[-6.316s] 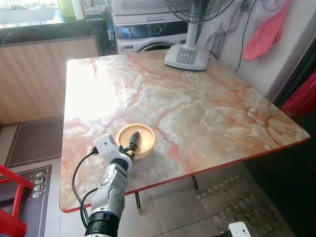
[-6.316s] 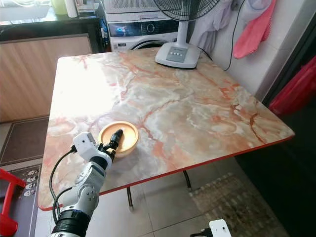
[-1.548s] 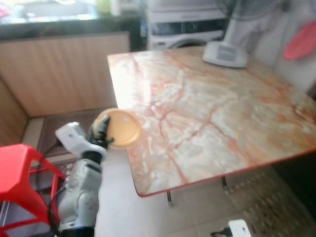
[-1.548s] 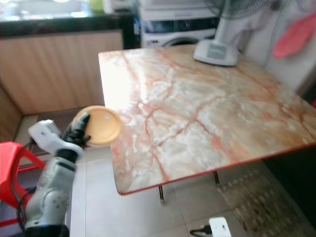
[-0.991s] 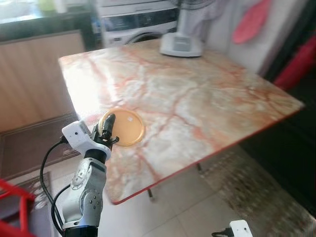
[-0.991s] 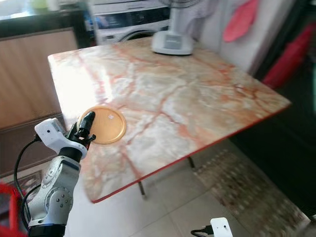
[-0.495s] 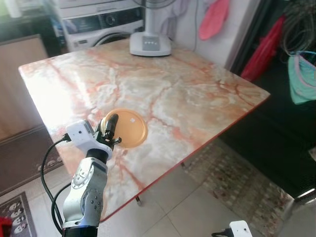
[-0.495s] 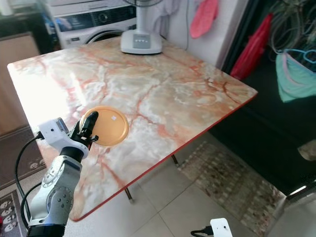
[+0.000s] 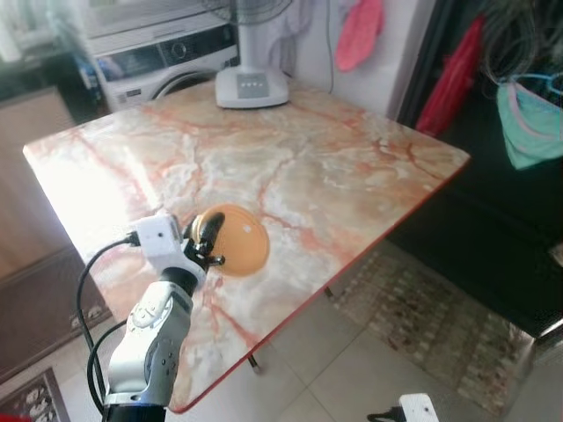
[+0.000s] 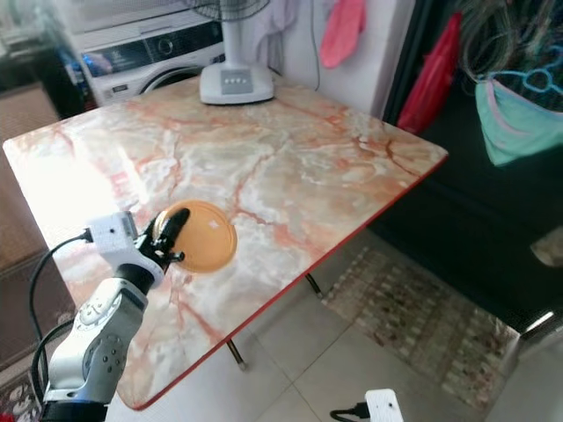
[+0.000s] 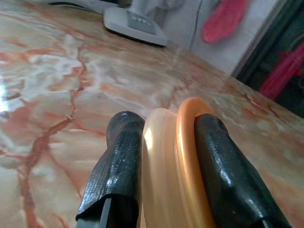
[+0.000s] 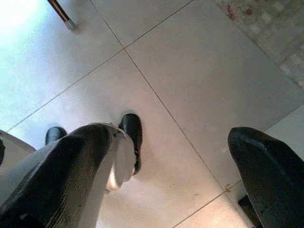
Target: Restocking fridge
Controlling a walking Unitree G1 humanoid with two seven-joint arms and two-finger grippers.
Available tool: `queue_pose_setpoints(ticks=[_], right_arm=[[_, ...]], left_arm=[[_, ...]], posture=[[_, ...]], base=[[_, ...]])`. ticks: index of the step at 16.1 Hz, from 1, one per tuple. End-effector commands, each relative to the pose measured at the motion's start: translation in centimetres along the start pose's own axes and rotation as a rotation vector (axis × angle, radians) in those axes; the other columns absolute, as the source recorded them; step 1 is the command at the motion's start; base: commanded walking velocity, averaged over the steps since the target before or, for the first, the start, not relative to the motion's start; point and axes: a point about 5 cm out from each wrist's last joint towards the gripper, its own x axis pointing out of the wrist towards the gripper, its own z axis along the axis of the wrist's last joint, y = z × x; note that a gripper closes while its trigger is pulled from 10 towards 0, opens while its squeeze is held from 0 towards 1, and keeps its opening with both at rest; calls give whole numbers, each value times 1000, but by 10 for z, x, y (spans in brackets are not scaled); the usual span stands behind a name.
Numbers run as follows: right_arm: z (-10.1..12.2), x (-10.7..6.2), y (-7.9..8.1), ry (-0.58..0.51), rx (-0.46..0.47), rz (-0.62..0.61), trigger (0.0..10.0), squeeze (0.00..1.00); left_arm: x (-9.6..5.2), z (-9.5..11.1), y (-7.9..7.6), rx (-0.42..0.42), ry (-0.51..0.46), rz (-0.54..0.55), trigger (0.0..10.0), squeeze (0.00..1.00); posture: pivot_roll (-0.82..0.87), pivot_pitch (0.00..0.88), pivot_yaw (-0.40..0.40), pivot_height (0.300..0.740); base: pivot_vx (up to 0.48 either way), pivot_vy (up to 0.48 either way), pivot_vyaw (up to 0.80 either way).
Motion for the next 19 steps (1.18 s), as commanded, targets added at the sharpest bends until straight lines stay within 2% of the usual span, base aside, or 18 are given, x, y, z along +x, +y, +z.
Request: queue_pose_setpoints(ticks=[1,5,11,19], right_arm=[[-1,0,-1,2,25,-12,10000,0],[-1,0,-4,6,29,-24,10000,0],[0,-1,-8,7,7,-25,10000,0],[0,-1,-8,9,6,-26,10000,0]], left_arm=[[3,5,-6,30,-10,-28,10000,0],[5,5,-12,16,-17,-41,10000,0],[1,5,-8,14,-27,-21,10000,0],[2,4,-12,8,-26,-35,10000,0]], posture=[[75,0,84,740],[82,0,68,740],[90,0,46,740],[90,0,43,740]], base=[[0,0,-788],[0,0,-788],[0,0,-788],[0,0,-788]])
